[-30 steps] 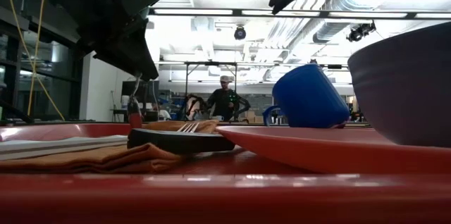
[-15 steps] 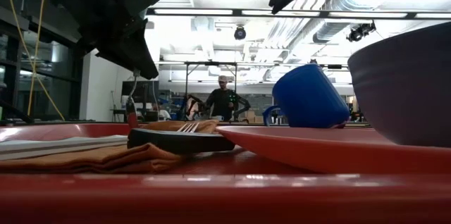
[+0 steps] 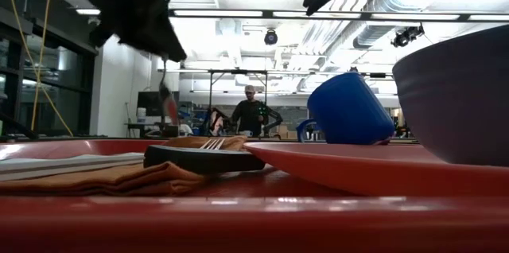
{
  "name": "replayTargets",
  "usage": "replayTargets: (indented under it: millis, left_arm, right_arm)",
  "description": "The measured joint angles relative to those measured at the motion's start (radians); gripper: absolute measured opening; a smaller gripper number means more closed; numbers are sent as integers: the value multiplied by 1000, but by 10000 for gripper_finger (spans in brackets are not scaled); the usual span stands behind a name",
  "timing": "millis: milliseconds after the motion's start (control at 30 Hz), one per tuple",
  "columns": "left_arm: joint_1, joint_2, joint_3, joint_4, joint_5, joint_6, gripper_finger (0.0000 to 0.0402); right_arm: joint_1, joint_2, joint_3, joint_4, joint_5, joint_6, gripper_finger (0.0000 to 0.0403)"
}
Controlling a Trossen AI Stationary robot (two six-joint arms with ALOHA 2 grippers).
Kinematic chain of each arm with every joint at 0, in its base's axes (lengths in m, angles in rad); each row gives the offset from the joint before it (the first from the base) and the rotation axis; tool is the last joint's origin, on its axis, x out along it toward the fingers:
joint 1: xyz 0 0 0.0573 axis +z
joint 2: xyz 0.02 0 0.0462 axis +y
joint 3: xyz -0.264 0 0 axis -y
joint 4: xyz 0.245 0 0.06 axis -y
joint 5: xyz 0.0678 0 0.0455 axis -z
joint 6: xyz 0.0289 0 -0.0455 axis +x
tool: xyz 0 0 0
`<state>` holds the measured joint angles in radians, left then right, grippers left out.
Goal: Set up tray
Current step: Put the blue spoon on top of the orange napkin on the serving tray
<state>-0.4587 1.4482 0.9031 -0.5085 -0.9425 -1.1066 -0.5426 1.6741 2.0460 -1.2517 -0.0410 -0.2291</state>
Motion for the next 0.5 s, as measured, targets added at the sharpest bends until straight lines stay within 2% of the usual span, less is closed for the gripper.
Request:
replayTargets:
  millis: [200, 400, 500]
  left_arm:
    - [-2, -56, 0, 64, -154, -22, 70]
    - [-48, -50, 0, 98, -233, -208, 70]
    - [-88, -21, -1, 96, -311, -290, 70]
  right_arm:
    - [0, 0, 0, 0, 0, 1, 240]
    - [0, 0, 0, -1, 0, -7, 240]
    - [0, 0, 0, -1, -1, -20, 240]
